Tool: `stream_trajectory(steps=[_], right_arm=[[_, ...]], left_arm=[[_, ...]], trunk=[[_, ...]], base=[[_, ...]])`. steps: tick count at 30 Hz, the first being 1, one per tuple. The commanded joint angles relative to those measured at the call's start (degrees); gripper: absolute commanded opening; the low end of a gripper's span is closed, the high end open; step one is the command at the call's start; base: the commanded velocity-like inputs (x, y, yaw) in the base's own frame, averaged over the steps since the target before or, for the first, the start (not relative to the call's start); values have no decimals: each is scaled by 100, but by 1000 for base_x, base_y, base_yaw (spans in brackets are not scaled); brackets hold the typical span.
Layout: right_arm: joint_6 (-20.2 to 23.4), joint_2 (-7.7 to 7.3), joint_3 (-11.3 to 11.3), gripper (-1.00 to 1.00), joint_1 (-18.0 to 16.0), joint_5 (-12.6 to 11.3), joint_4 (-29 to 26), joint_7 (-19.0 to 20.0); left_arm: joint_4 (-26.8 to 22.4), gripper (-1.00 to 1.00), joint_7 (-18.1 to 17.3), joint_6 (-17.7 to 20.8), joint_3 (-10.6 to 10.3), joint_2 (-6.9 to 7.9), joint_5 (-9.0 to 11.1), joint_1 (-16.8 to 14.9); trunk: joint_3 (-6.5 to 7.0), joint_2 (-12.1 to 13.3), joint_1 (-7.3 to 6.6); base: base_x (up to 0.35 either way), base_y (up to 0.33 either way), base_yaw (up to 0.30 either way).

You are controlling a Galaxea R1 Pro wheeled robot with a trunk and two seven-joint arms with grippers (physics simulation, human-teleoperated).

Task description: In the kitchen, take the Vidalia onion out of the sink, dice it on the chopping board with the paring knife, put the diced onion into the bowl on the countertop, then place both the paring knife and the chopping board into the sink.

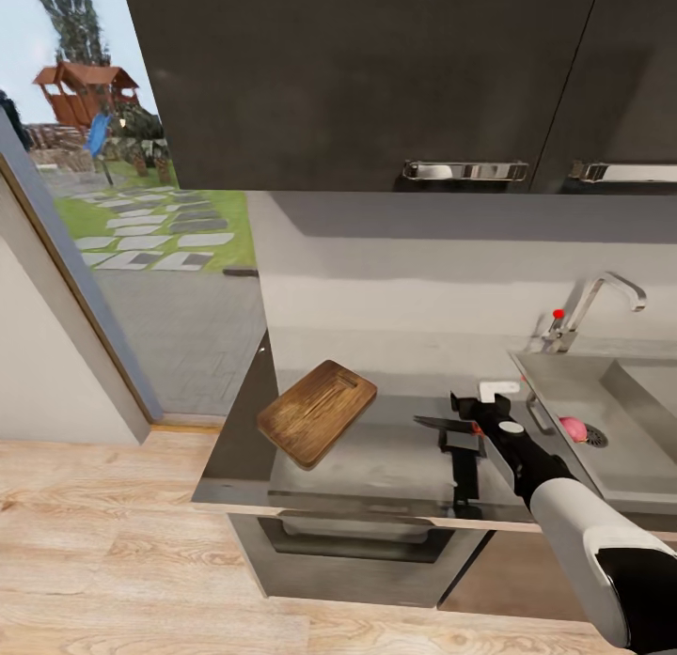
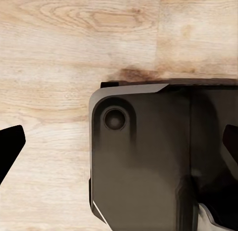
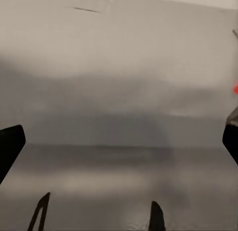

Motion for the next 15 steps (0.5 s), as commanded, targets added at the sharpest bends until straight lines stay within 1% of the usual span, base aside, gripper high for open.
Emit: stream_trajectory(steps=[1,8,15], right_arm=[[-16,-3,28,100,-6,-11,16,-29],[-11,5,27,100,-6,-12,92,-33],[1,6,27,100,-4,-18,171,-33]], left_arm=[[-2,100,-8,-12,2,1,2,-1],[-1,100,-9,-12,2,1,2,-1],[-4,100,-9,-12,2,1,2,-1]], trunk=[[-10,-11,3],[-10,-11,3],[-10,-11,3]], base=[[0,0,0],[19,0,0],[193,0,0]])
